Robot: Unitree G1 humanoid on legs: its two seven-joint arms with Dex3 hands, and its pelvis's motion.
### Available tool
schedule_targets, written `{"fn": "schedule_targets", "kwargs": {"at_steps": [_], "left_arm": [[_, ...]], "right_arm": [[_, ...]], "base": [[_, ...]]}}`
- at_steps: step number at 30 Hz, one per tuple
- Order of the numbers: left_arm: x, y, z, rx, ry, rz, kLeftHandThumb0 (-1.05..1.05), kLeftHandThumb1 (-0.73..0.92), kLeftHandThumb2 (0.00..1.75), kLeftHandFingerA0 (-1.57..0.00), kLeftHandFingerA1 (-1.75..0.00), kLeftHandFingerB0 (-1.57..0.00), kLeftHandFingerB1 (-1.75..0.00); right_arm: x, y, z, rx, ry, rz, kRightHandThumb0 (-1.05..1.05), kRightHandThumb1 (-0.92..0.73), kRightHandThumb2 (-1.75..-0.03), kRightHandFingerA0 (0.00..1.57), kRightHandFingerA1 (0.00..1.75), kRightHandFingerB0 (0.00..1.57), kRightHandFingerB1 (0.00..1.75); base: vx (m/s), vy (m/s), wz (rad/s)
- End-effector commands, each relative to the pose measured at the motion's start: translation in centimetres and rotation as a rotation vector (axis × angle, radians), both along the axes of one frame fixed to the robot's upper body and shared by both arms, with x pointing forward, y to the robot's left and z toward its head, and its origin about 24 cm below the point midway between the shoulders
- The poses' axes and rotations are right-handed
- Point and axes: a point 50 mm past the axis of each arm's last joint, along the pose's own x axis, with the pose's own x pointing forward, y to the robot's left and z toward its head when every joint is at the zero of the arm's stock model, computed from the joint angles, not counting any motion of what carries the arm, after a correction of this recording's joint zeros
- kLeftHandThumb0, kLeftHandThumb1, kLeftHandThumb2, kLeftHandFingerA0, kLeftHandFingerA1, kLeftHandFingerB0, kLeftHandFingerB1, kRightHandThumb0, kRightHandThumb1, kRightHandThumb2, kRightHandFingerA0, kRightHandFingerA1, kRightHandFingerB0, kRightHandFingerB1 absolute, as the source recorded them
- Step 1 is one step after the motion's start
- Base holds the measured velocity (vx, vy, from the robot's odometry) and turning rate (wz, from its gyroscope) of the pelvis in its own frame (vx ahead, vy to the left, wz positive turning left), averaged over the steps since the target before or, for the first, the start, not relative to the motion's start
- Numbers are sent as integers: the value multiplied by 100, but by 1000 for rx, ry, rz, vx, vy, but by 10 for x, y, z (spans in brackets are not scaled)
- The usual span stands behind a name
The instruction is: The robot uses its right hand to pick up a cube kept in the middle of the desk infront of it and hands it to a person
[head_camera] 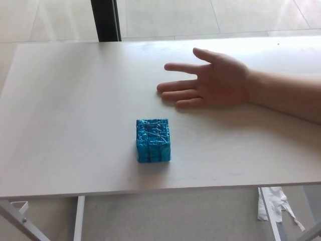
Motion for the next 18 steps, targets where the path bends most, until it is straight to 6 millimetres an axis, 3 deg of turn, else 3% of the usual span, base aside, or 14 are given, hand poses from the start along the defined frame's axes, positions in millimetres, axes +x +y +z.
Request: {"fn": "schedule_targets", "kwargs": {"at_steps": [1, 2, 5, 6, 7, 8, 11, 12, 13, 14, 15, 18], "left_arm": [[0, 5, 6, 21, -10, -1, -69, 77, 63, -56, -57, -51, -46], [0, 6, 7, 19, -12, -4, -69, 77, 63, -56, -57, -53, -46], [-2, 6, 7, 19, 2, -9, -69, 77, 63, -55, -53, -50, -44], [-3, 5, 5, 11, -9, 13, -68, 76, 63, -55, -53, -50, -44], [-3, 5, 5, 13, -7, 9, -67, 77, 63, -57, -54, -51, -44], [-3, 4, 4, 12, -11, 10, -67, 77, 63, -57, -55, -51, -45], [-4, 4, 4, 11, -5, -12, -68, 78, 63, -56, -55, -53, -46], [-3, 4, 5, 11, -6, -12, -69, 78, 63, -56, -56, -55, -47], [-3, 4, 5, 10, -6, -13, -69, 78, 63, -56, -56, -55, -47], [-4, 4, 5, 8, -12, -8, -67, 78, 63, -62, -57, -57, -49], [-4, 4, 5, 10, -9, -6, -67, 78, 63, -60, -56, -55, -47], [-3, 4, 4, 14, 1, -5, -69, 77, 63, -57, -55, -52, -44]], "right_arm": [[58, 107, 91, -102, -294, 483, -65, -44, -75, 16, 42, 10, 37], [66, 120, 96, -114, -290, 518, -35, -34, -91, 0, 50, 0, 49], [85, 157, 109, -156, -300, 606, -35, -35, -92, 0, 50, 0, 50], [92, 170, 114, -169, -321, 643, -56, -54, -57, 9, 37, 9, 26], [96, 178, 116, -168, -329, 663, -55, -52, -58, 7, 36, 11, 25], [106, 193, 118, -201, -330, 714, -67, -43, -79, 10, 54, 6, 29], [119, 218, 120, -267, -296, 754, -76, -47, -83, 5, 55, 6, 35], [121, 223, 119, -253, -297, 766, -72, -58, -57, 3, 52, 7, 36], [123, 229, 119, -232, -298, 784, -72, -58, -57, 3, 52, 7, 36], [130, 246, 115, -265, -299, 822, -72, -42, -83, 1, 44, 8, 35], [134, 256, 112, -277, -273, 853, -69, -41, -83, 2, 33, 6, 33], [144, 279, 101, -313, -186, 905, -73, -45, -86, 2, 40, 6, 32]], "base": [[0, 0, 0], [0, 0, 0], [0, 0, 0], [0, 0, 0], [0, 0, 0], [0, 0, 0], [0, 0, 0], [0, 0, 0], [0, 0, 0], [0, 0, 0], [0, 0, 0], [0, 0, 0]]}}
